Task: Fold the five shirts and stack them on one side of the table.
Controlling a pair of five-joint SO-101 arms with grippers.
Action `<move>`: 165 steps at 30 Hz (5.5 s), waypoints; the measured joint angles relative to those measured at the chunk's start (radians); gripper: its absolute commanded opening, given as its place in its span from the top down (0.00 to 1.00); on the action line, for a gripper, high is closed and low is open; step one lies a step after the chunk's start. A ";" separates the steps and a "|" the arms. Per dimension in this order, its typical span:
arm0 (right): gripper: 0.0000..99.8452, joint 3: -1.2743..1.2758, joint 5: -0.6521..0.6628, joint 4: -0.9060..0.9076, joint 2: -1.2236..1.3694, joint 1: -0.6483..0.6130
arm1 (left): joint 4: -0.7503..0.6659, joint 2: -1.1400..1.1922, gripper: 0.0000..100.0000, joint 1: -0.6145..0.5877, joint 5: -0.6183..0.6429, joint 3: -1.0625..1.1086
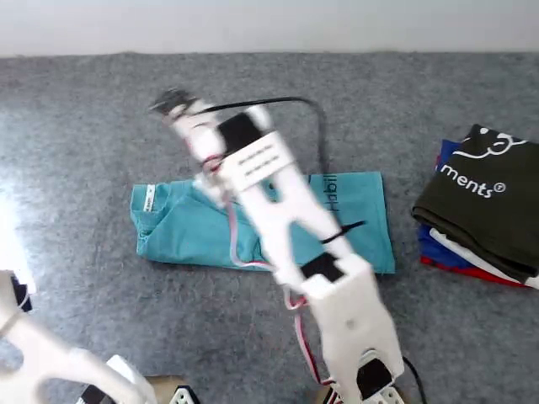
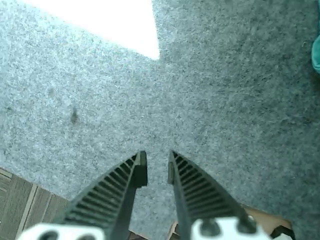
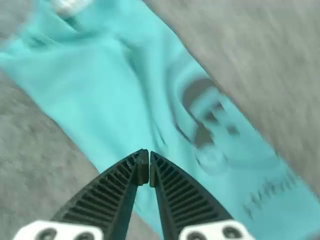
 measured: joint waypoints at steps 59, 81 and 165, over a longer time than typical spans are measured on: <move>0.99 0.391 -0.163 -0.008 -0.181 0.353 | 0.000 0.000 0.92 -0.023 0.000 -0.026; 0.99 0.391 -0.163 -0.422 -0.153 -0.221 | 0.000 -0.002 0.92 -0.023 0.000 0.064; 0.99 -0.608 0.109 -0.046 0.562 -0.414 | 0.000 -0.002 0.92 -0.026 0.000 0.064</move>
